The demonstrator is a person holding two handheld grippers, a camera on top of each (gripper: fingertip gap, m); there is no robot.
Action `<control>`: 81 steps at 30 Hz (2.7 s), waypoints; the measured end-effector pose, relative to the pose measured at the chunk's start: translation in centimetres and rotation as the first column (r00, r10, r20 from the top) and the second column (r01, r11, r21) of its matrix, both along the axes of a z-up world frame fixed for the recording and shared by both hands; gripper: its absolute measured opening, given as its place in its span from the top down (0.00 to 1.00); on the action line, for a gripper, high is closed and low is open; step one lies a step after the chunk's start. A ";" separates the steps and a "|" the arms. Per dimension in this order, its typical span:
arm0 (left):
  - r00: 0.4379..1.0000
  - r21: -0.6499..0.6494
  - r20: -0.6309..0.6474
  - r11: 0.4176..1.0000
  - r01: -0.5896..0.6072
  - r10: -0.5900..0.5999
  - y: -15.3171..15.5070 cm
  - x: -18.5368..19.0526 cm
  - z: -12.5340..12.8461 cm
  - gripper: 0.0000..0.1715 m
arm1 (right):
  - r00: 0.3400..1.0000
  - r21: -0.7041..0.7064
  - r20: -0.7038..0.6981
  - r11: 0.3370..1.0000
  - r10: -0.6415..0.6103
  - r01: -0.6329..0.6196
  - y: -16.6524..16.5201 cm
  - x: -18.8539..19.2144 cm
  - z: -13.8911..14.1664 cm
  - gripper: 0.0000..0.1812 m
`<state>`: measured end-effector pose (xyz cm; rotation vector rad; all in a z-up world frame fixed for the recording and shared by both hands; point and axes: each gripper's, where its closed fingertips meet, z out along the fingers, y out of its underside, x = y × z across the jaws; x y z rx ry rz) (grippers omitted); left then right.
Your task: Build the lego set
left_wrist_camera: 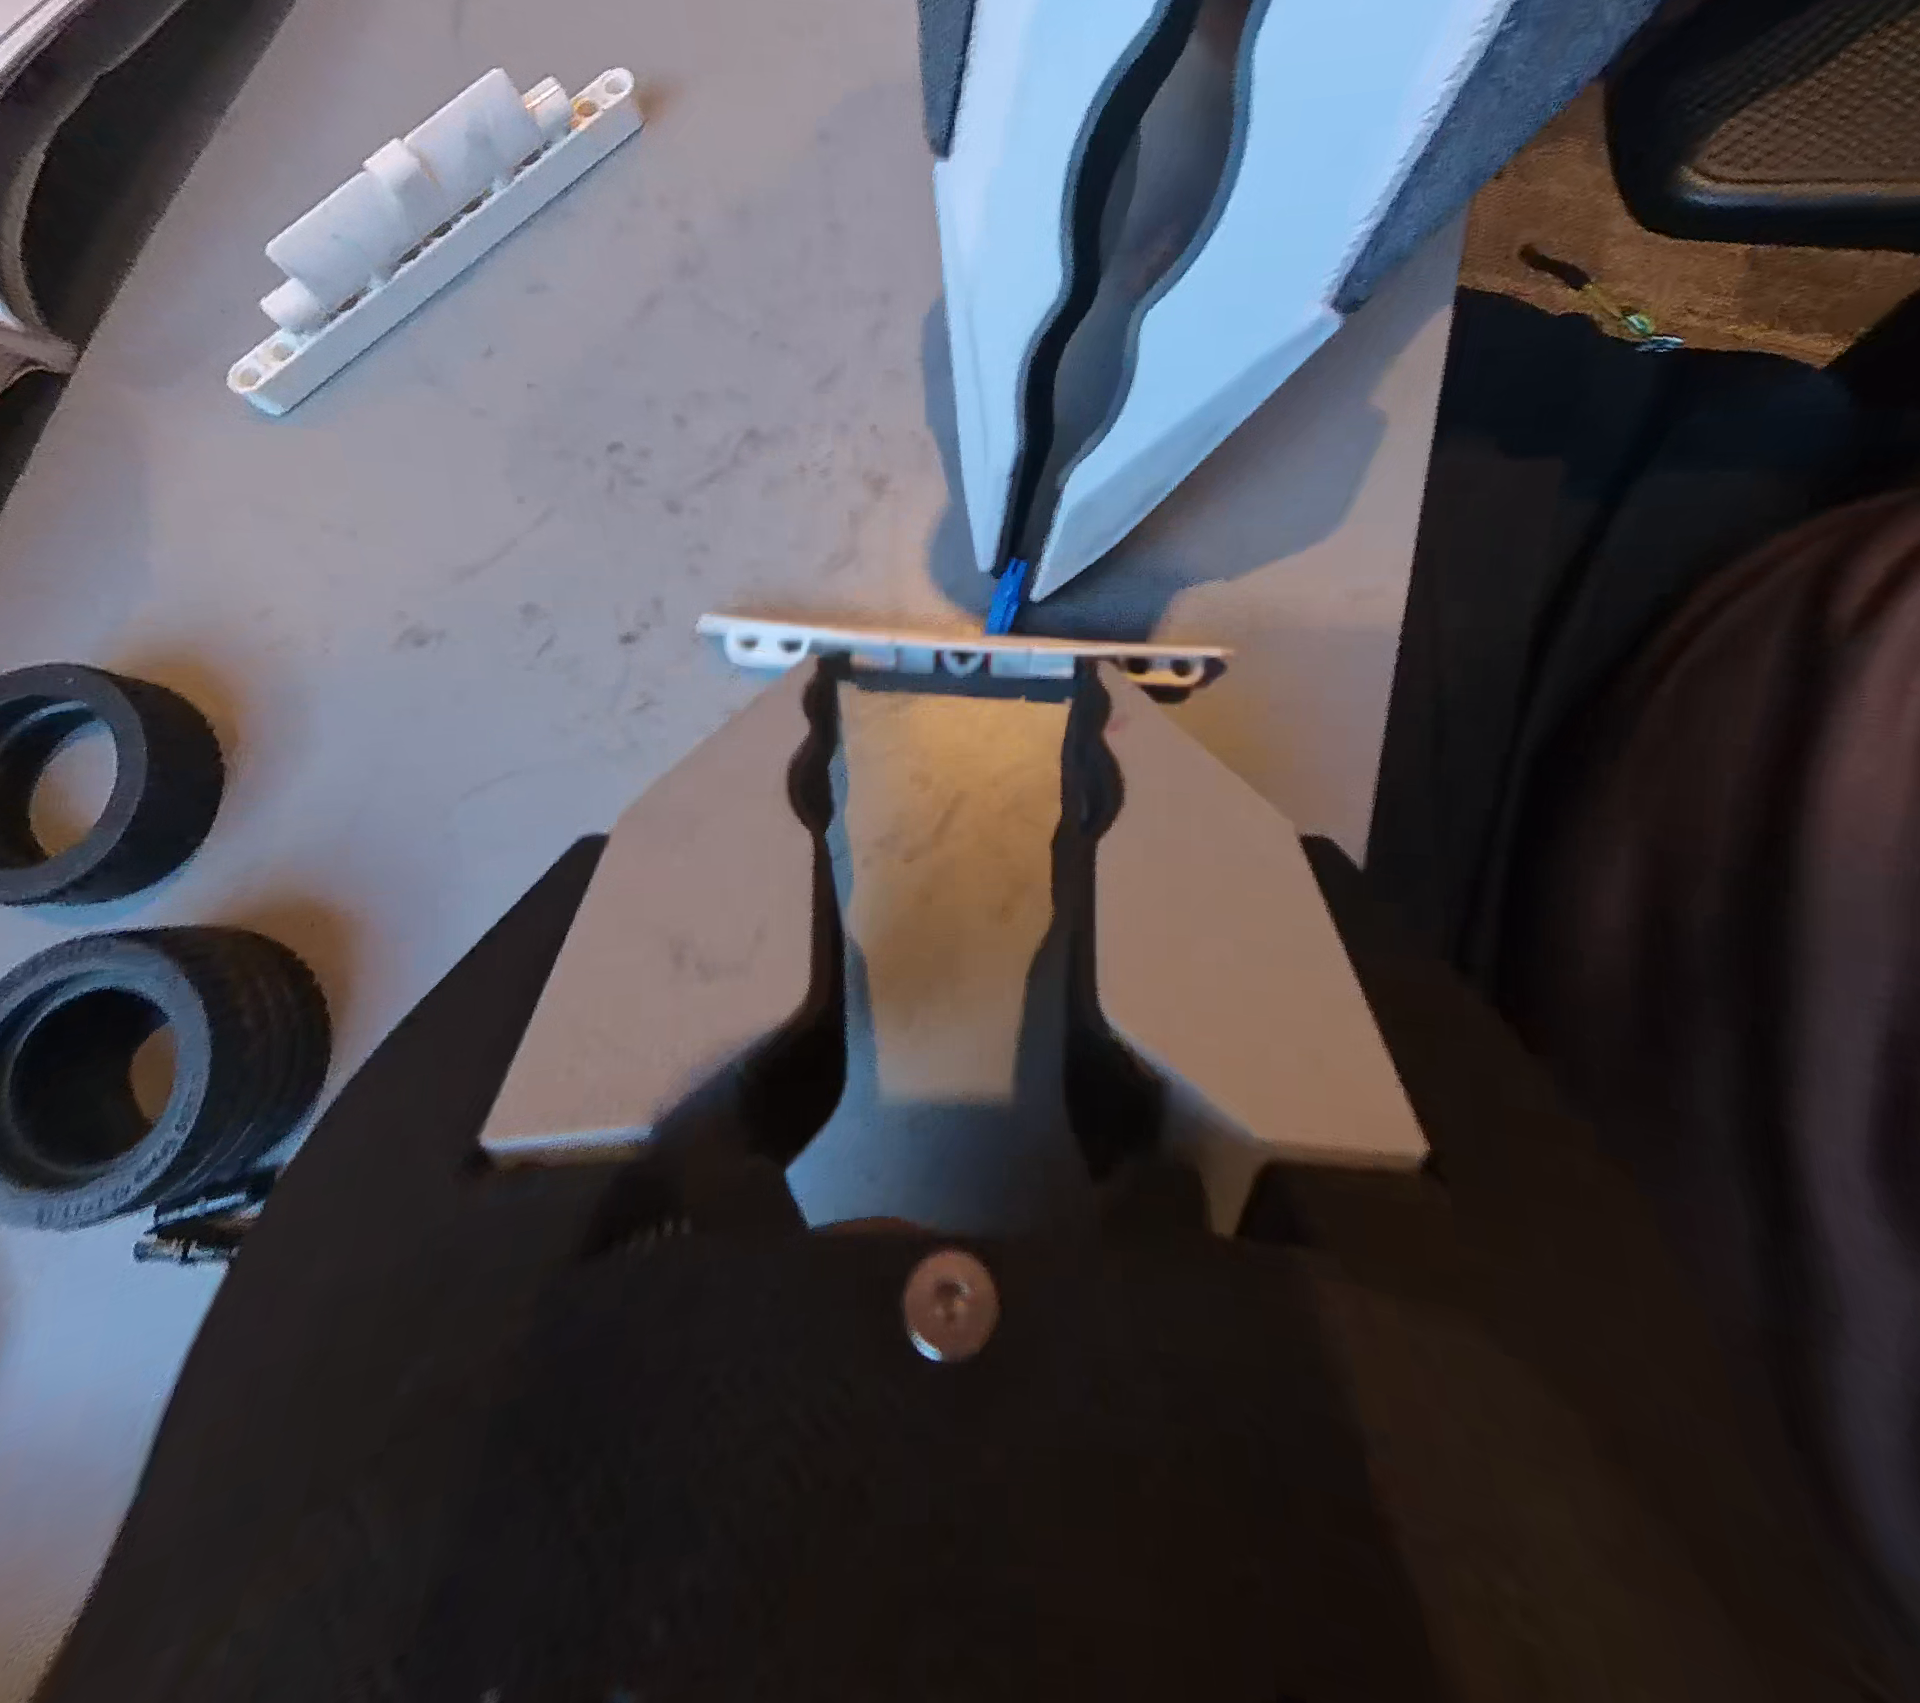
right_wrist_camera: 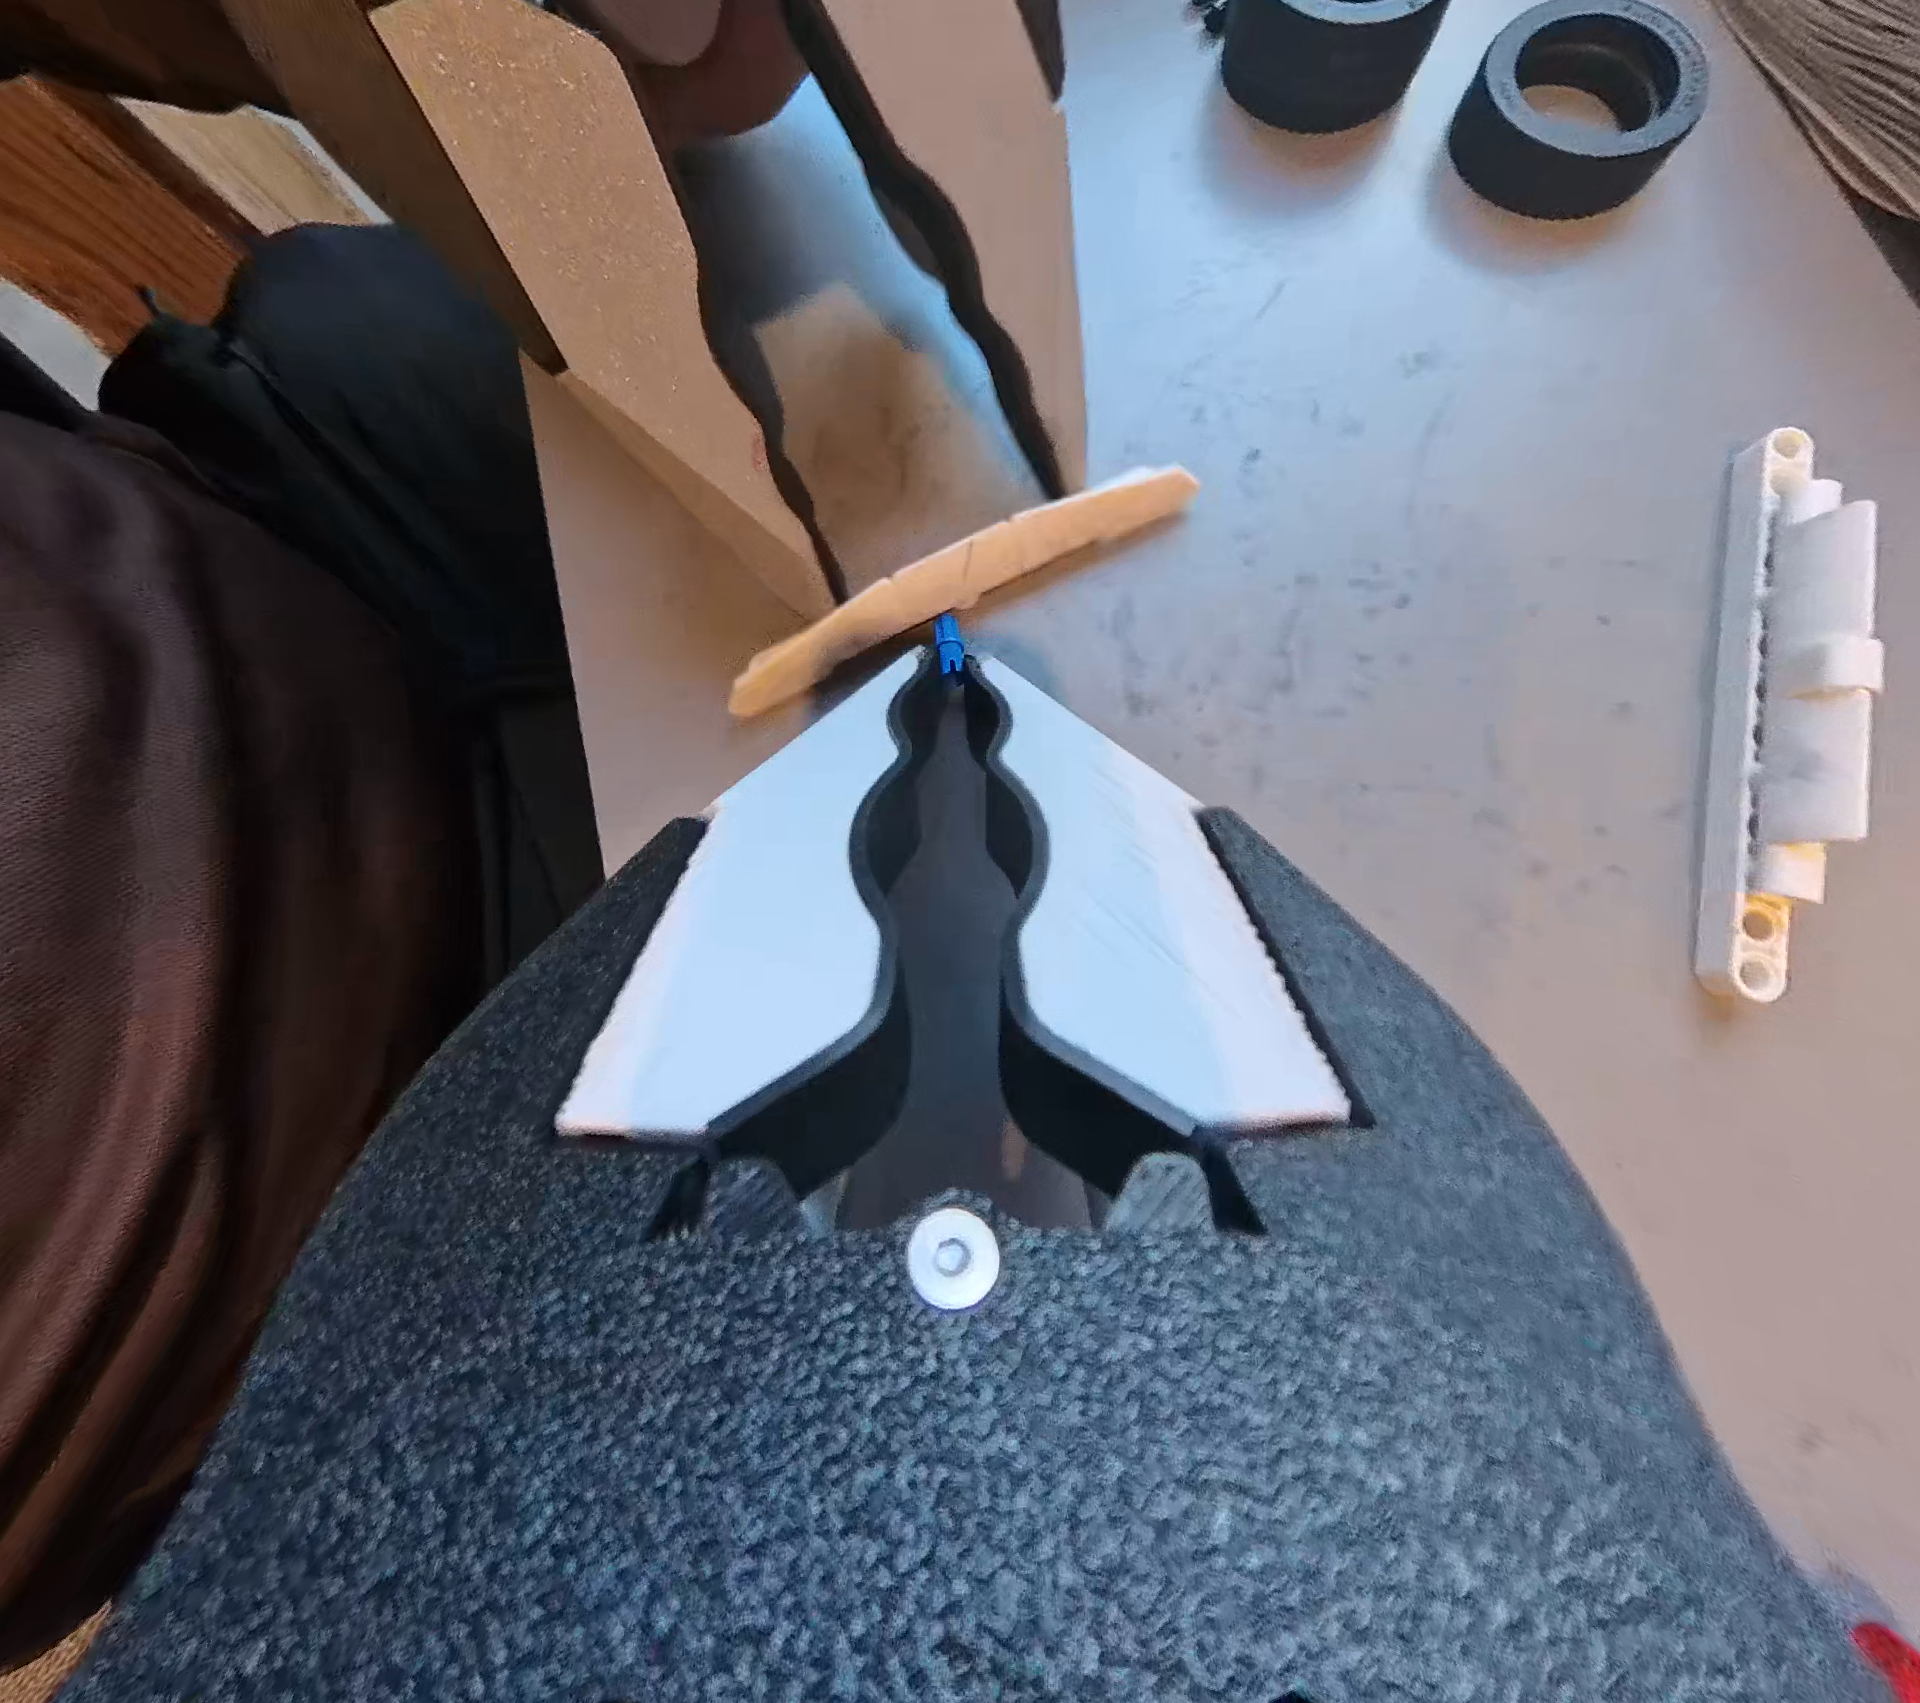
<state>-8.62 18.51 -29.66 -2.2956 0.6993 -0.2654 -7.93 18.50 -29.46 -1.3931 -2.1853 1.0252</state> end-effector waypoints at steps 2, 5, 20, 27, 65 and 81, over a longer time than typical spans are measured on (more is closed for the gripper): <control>1.000 -0.006 0.009 1.000 0.014 -0.014 0.1 -0.1 0.0 0.76 | 1.000 -0.001 -0.005 1.000 0.004 -0.004 0.0 -0.2 0.1 0.98; 0.999 -0.043 0.035 0.999 0.007 -0.005 0.0 -0.9 0.2 0.77 | 1.000 -0.011 -0.016 1.000 0.002 -0.002 0.2 -0.2 0.3 0.98; 0.968 0.099 -0.233 0.989 0.114 -0.088 -1.0 -3.5 2.8 0.85 | 1.000 0.042 -0.028 0.999 0.007 -0.005 0.6 -0.1 0.0 0.98; 0.722 -0.053 -0.467 0.831 0.554 -0.510 -0.7 -2.3 3.7 0.82 | 0.999 0.017 -0.035 1.000 -0.017 0.017 0.8 -0.1 0.3 0.98; 0.413 0.168 0.907 0.968 -0.187 -0.077 -0.3 -2.1 11.3 0.98 | 0.918 -0.060 -0.391 0.997 -0.075 0.057 0.2 -2.2 10.8 0.98; 0.415 0.046 0.909 0.984 -0.171 0.029 0.6 -2.1 9.5 0.98 | 0.906 0.115 -0.422 0.989 -0.035 0.092 1.1 -2.6 9.2 0.98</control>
